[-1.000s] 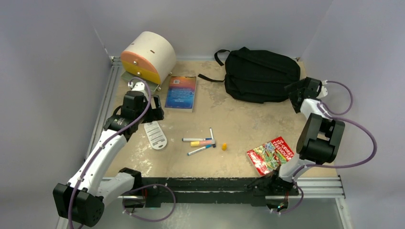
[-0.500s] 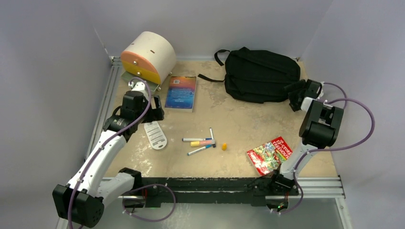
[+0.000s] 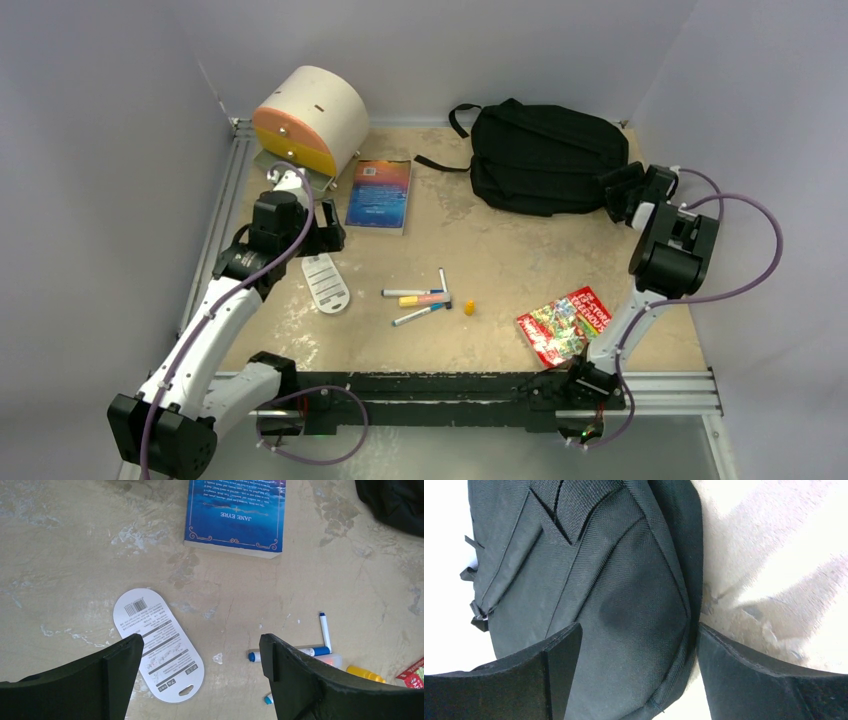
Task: Pack the student bag
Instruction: Adjust the student bag at the center of the board.
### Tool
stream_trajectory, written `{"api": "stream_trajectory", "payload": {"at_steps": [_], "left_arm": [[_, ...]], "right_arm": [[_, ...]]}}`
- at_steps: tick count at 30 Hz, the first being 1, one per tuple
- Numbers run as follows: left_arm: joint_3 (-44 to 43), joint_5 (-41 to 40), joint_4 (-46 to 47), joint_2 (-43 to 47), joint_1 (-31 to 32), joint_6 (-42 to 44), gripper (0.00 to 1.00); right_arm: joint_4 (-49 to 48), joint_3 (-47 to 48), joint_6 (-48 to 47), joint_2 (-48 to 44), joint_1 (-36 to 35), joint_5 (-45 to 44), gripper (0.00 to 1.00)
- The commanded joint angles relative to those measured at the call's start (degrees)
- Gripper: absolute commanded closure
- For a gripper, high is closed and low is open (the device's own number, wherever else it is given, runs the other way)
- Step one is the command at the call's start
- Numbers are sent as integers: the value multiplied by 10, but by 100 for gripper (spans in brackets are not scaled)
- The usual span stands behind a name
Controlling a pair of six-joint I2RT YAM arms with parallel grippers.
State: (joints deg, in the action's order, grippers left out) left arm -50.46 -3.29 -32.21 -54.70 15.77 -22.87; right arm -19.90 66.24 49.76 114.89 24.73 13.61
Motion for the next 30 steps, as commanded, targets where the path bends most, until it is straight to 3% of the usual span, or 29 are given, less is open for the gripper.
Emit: {"api": "stream_trajectory", "payload": {"at_steps": [1, 7, 12, 17, 24, 30], "left_arm": [[-16, 14, 30, 3, -1, 15, 14], [-16, 24, 33, -2, -1, 16, 14], [-16, 27, 32, 2, -1, 16, 14], [-15, 27, 33, 7, -1, 15, 15], [-13, 48, 39, 7, -1, 16, 16], [-13, 52, 39, 6, -1, 16, 17]], "right_arm": [[-4, 23, 7, 31, 2, 30, 18], [-36, 33, 12, 54, 1, 65, 34], [-62, 40, 8, 60, 2, 99, 75], [-82, 36, -1, 8, 1, 66, 100], [-60, 29, -22, -123, -16, 29, 100], [-59, -20, -32, -249, -79, -44, 100]]}}
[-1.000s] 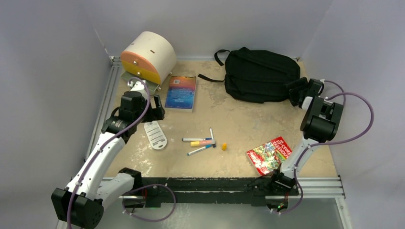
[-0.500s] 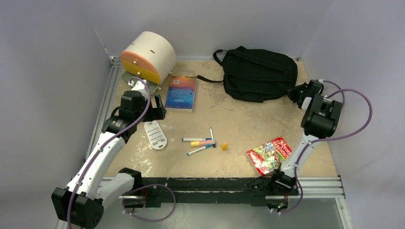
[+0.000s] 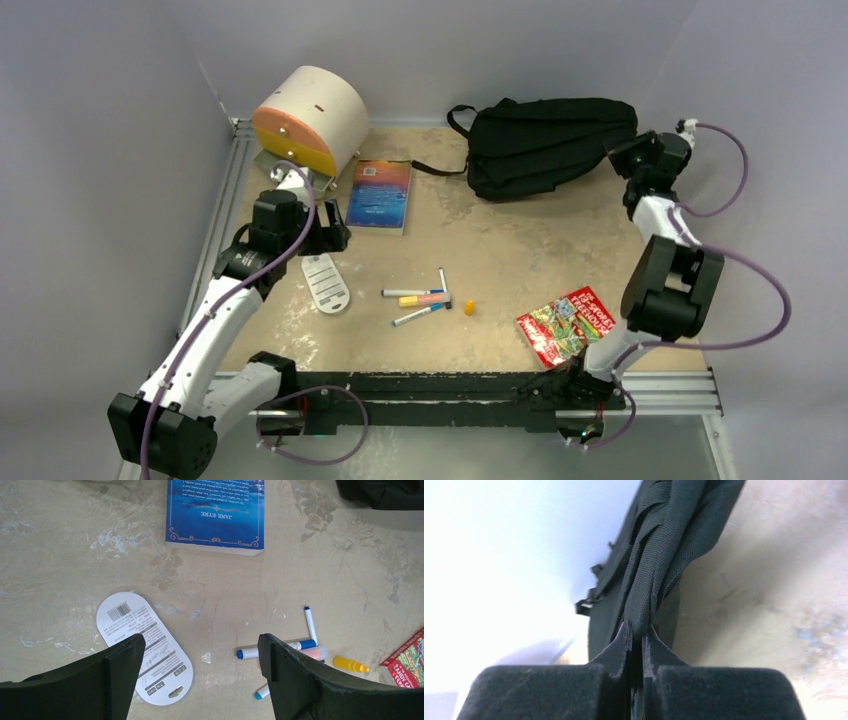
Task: Pack the student bag
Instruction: Adjust the student bag at the center of the board.
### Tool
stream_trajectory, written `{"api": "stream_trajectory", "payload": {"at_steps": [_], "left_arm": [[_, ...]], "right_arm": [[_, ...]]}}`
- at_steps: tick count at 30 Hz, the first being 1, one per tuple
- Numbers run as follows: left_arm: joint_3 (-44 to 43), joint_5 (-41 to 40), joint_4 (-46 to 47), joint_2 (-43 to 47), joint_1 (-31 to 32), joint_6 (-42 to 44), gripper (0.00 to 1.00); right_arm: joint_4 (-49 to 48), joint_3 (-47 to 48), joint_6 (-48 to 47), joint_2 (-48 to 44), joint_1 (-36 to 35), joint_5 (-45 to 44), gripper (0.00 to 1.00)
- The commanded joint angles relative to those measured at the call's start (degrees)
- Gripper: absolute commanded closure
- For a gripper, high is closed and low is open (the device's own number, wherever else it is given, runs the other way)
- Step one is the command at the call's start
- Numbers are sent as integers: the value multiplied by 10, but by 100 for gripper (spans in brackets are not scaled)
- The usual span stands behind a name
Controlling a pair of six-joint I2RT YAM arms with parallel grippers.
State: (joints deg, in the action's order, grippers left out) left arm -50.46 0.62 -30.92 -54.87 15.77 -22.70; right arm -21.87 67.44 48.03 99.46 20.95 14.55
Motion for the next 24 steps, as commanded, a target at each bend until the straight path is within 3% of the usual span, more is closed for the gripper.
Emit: {"api": "stream_trajectory", "payload": {"at_steps": [1, 7, 18, 24], "left_arm": [[-14, 13, 27, 8, -1, 14, 17], [-12, 27, 33, 1, -1, 16, 17], [-38, 108, 71, -54, 1, 1, 20], [-42, 119, 78, -64, 7, 8, 20]], "right_arm": [[-50, -51, -16, -120, -52, -68, 100], [-52, -86, -51, -245, -80, -128, 100], [99, 82, -158, -317, -80, -236, 100], [136, 189, -256, -291, -80, -339, 100]]}}
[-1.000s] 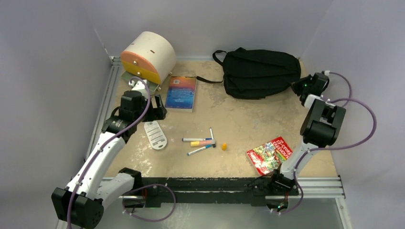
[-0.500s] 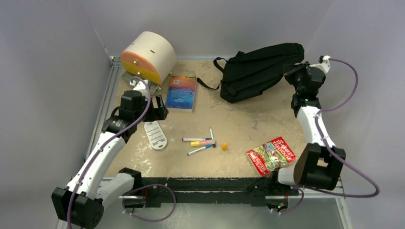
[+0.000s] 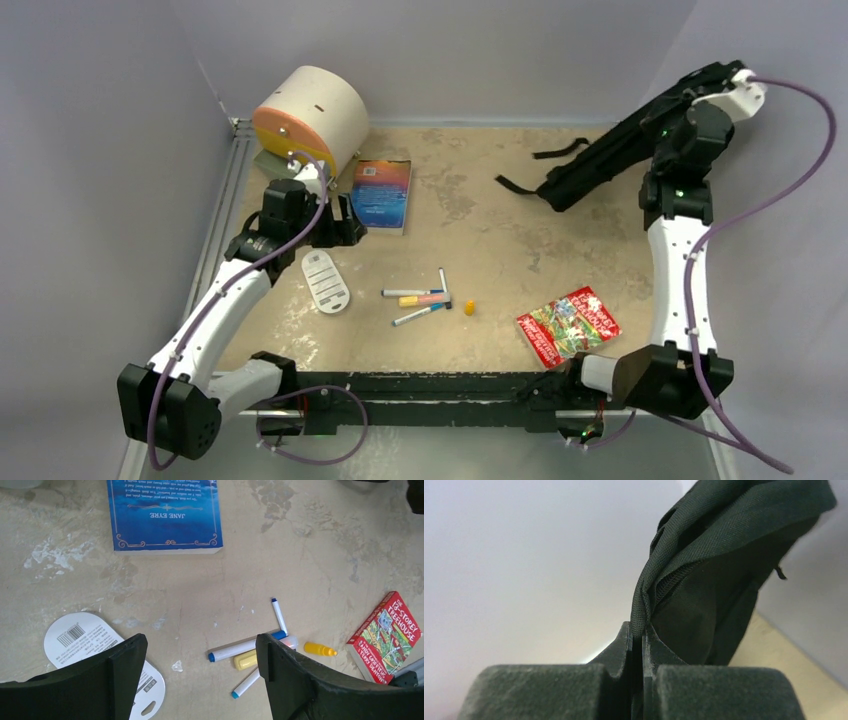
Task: Pack the student bag
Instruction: Adjust the student bag at the center of the board.
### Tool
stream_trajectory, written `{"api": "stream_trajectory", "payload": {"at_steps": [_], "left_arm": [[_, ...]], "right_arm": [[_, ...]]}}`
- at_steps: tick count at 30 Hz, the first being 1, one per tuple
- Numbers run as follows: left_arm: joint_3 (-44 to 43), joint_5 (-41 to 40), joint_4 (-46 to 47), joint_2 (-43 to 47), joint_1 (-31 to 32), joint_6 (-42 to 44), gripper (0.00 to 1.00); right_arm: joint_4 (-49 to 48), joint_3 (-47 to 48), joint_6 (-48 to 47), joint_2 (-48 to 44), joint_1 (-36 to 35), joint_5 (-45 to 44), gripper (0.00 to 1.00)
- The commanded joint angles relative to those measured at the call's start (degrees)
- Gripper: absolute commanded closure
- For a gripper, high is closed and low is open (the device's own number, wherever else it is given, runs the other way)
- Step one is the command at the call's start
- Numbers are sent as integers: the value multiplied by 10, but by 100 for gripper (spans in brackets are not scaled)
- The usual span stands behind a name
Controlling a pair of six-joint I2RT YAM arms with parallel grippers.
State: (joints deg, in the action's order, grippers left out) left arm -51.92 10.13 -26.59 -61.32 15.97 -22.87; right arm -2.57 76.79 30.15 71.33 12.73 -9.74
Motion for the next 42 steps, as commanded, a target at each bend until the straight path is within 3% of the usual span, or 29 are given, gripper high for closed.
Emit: {"api": "stream_trajectory", "payload": {"at_steps": [1, 9, 18, 23, 27, 32, 42], "left_arm": [[-27, 23, 33, 1, 5, 11, 20], [-17, 17, 30, 1, 5, 9, 20], [-21, 7, 17, 2, 5, 13, 20], [-30, 15, 23, -5, 5, 3, 20], [-59, 103, 63, -37, 4, -18, 19], [-102, 205, 139, -105, 4, -80, 19], [-197, 203, 238, -246, 12, -218, 19]], "right_arm": [[-67, 109, -105, -7, 3, -114, 100], [37, 207, -179, 87, -37, 13, 100], [91, 144, -273, 159, -236, -141, 100], [85, 114, -288, 162, -294, -147, 100], [62, 63, -286, 142, -326, -116, 100], [-29, -65, -238, 76, -336, -11, 100], [-97, -224, -193, 26, -352, 77, 100]]}}
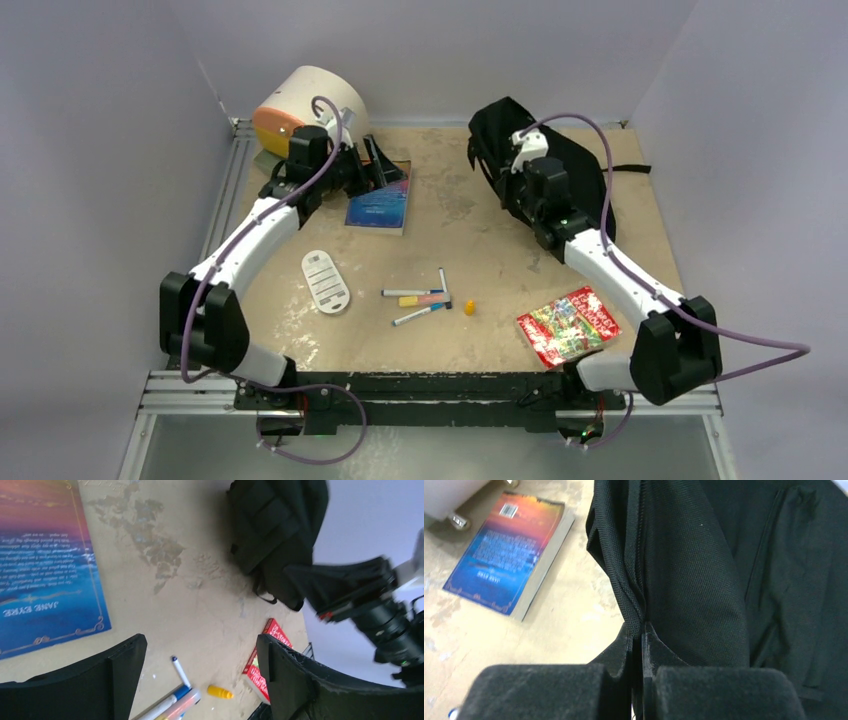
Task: Pack the student bag
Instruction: Adjust the student bag at the center of the board.
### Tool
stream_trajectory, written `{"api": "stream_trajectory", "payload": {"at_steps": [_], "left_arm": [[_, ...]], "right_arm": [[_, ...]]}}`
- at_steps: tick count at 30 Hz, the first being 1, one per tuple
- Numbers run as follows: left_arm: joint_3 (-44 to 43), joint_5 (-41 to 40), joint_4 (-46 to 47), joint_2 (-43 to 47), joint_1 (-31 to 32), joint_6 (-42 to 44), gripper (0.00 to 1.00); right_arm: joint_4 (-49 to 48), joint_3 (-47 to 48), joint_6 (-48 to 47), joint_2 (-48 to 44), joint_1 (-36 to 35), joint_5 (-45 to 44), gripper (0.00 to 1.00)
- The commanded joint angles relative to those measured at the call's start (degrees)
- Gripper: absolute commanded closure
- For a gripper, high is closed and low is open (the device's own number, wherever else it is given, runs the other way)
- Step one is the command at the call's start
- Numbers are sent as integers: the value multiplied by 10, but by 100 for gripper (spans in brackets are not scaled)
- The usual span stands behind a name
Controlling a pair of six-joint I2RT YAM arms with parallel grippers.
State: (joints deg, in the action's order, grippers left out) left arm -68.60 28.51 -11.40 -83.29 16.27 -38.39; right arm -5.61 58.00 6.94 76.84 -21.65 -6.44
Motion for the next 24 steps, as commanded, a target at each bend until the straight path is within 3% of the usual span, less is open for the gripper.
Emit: {"api": "stream_trajectory", "payload": {"at_steps": [1, 12, 18, 21, 24], "left_arm": [[-34, 19, 99, -42, 15, -69, 19], [-95, -22, 163, -155, 110, -113, 16], [-127, -22, 157, -203, 116, -109, 16], [-144, -44, 123, -204, 114, -66, 16], [-152, -77, 76, -191, 107, -14, 16]], "right_arm": [[-70, -48, 43, -36, -9, 48, 100], [-80, -100, 69, -52, -13, 103, 99], [-72, -125, 88, -60, -16, 78, 77], [-58, -134, 104, -78, -16, 66, 58], [-51, -139, 133, -100, -16, 50, 47]]}}
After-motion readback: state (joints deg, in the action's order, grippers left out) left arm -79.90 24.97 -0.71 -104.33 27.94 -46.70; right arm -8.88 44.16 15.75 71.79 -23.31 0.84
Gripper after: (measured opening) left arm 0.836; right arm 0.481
